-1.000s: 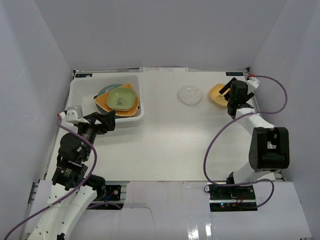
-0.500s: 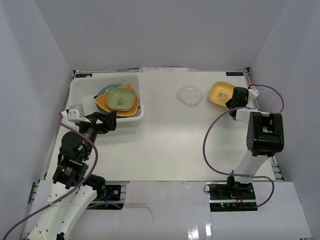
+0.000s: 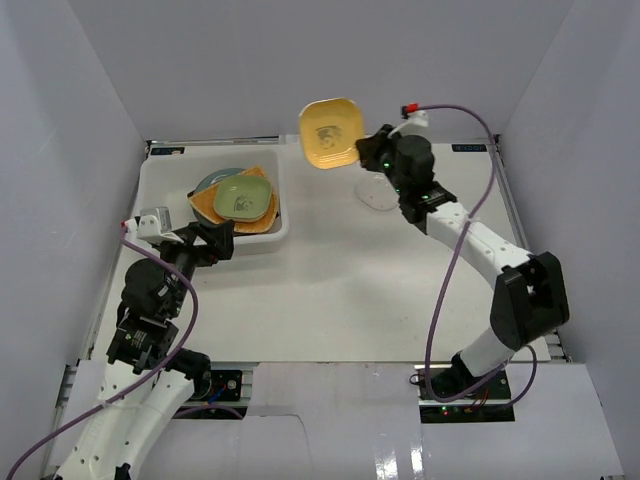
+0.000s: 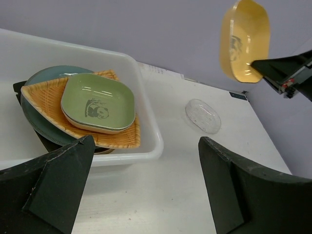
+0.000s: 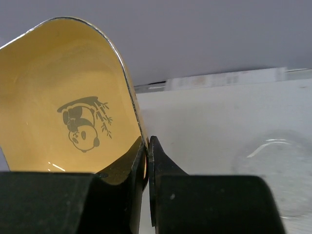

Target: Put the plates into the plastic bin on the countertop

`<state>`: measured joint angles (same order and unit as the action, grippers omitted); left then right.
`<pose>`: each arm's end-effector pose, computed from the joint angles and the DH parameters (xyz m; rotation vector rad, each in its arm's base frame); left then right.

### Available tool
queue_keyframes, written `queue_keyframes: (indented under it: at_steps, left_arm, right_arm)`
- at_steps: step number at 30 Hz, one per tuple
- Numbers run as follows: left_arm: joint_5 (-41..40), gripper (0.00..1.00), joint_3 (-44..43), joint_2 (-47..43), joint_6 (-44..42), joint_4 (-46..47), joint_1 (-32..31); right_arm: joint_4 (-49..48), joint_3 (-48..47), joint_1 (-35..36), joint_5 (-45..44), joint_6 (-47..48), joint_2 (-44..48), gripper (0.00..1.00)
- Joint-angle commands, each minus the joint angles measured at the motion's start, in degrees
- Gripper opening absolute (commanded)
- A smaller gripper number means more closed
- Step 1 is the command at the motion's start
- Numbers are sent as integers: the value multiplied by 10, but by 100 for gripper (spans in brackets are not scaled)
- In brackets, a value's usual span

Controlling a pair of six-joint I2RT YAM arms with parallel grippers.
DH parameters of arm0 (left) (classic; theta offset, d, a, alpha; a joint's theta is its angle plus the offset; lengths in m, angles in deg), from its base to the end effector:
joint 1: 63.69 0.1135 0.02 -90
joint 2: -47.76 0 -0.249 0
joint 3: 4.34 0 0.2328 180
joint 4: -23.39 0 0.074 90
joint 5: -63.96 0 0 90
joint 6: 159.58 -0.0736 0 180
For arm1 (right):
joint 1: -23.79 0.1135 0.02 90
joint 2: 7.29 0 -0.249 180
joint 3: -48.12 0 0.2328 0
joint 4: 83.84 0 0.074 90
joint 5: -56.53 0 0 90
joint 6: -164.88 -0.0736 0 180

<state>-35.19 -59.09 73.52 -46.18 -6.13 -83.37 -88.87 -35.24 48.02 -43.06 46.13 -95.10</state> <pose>0.1414 -0.0382 0.3332 -0.1780 1.5889 -0.4612 0.3599 0.1485 0.3457 0.1969 1.5798 0.5957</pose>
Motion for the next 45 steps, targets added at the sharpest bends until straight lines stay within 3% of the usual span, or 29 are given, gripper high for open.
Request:
queue_keyframes:
  at_steps: [1, 8, 16, 17, 19, 21, 24, 27, 32, 36, 38, 45]
  left_arm:
    - [4, 98, -4, -5, -1, 4, 8]
    - [11, 98, -1, -5, 2, 5, 9]
    - [14, 98, -1, -15, 3, 4, 7]
    - [13, 98, -1, -16, 3, 5, 8]
    - [13, 98, -1, -18, 3, 4, 6]
    - [14, 98, -1, -18, 3, 5, 7]
    - [16, 98, -1, -16, 4, 4, 6]
    - [15, 98, -1, -14, 4, 4, 6]
    - [17, 98, -1, -13, 4, 5, 6]
    - [20, 98, -1, -10, 4, 6, 6]
    - [22, 98, 0, -9, 5, 6, 6]
    - [22, 98, 0, -2, 4, 7, 6]
  right_arm:
    - [12, -88, 83, -10, -21, -69, 8]
    - [116, -294, 199, -101, -98, -246, 8]
    - [197, -411, 273, -180, -169, -357, 9]
    - [199, -407, 275, -190, -179, -357, 12]
    - [168, -351, 282, -203, -182, -333, 39]
    - [135, -314, 282, -196, -179, -310, 58]
    - [85, -256, 283, -189, -156, -262, 65]
    - [42, -205, 283, -206, -110, -207, 67]
    - [29, -73, 209, -227, -63, -135, 66]
    - [35, 19, 111, -244, -69, -105, 84]
    - [40, 47, 59, -256, -73, -103, 85]
    - [95, 5, -34, -236, -93, -199, 85]
